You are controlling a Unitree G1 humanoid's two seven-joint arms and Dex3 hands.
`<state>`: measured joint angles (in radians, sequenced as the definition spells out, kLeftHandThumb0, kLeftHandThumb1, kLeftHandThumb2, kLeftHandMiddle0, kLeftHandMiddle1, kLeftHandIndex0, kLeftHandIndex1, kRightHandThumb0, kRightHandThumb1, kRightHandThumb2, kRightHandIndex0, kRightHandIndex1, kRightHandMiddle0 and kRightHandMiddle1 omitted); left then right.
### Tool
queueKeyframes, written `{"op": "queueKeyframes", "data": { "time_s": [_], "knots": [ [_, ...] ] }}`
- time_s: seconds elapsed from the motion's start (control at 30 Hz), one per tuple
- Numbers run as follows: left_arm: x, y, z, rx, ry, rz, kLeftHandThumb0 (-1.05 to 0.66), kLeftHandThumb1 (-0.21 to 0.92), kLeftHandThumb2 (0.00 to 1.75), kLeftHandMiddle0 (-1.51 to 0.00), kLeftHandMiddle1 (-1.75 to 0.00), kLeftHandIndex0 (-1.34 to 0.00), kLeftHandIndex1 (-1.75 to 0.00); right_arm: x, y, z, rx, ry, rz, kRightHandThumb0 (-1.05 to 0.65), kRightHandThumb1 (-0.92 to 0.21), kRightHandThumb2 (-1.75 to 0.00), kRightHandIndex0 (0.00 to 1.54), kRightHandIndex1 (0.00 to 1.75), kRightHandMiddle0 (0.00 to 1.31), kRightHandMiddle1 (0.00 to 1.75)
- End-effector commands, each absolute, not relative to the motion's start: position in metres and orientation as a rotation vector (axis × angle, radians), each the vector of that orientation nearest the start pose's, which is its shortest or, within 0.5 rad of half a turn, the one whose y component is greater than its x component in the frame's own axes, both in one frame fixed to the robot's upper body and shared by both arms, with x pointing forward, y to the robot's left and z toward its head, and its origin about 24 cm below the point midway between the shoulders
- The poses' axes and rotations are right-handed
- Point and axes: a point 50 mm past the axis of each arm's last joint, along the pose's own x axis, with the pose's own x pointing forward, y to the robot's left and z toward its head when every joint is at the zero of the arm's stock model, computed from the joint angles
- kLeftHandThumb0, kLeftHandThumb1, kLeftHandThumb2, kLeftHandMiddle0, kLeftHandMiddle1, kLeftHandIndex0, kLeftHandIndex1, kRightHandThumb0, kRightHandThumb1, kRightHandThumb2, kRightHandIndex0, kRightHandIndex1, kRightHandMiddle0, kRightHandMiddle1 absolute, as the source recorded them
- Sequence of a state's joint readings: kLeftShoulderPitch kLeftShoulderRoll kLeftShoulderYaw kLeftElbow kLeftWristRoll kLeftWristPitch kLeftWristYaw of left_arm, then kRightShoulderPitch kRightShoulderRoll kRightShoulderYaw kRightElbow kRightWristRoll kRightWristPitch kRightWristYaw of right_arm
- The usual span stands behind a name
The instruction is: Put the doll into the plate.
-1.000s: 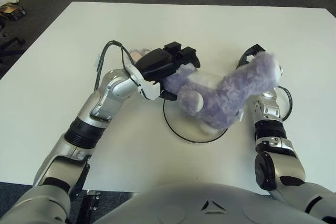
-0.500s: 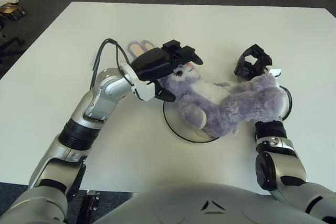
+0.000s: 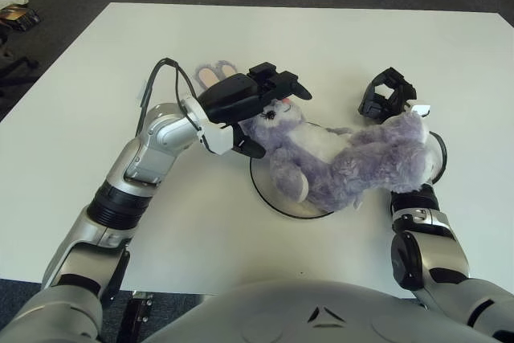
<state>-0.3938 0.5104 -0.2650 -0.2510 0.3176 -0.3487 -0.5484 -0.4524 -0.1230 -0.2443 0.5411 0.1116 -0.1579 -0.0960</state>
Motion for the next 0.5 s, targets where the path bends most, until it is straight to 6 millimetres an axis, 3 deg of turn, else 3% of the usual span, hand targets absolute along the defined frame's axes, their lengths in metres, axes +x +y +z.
{"op": "queueKeyframes", "data": {
  "time_s": [0.0, 0.2, 0.33, 0.47],
  "knots": [
    [0.256, 0.103, 0.189, 1.069, -0.74, -0.864, -0.44, 0.16, 1.19, 0.0, -0.8, 0.0, -0.9, 0.33, -0.211, 0.055, 0.098, -0.035, -0.277, -0.56, -0.15, -1.53, 1.38, 1.75, 0.76, 1.75],
    [0.257, 0.106, 0.195, 1.068, -0.73, -0.868, -0.45, 0.18, 1.17, 0.0, -0.82, 0.0, -0.91, 0.33, -0.211, 0.055, 0.098, -0.033, -0.28, -0.56, -0.15, -1.53, 1.38, 1.75, 0.76, 1.75],
    [0.268, 0.123, 0.21, 1.116, -0.692, -0.837, -0.46, 0.17, 1.17, 0.0, -0.87, 0.0, -0.95, 0.33, -0.212, 0.055, 0.091, -0.032, -0.288, -0.56, -0.15, -1.53, 1.38, 1.75, 0.76, 1.75],
    [0.272, 0.142, 0.214, 1.13, -0.669, -0.779, -0.55, 0.2, 1.14, 0.0, -0.96, 0.0, -0.99, 0.329, -0.212, 0.054, 0.099, -0.033, -0.293, -0.56, -0.15, -1.53, 1.37, 1.75, 0.76, 1.75]
  ]
}}
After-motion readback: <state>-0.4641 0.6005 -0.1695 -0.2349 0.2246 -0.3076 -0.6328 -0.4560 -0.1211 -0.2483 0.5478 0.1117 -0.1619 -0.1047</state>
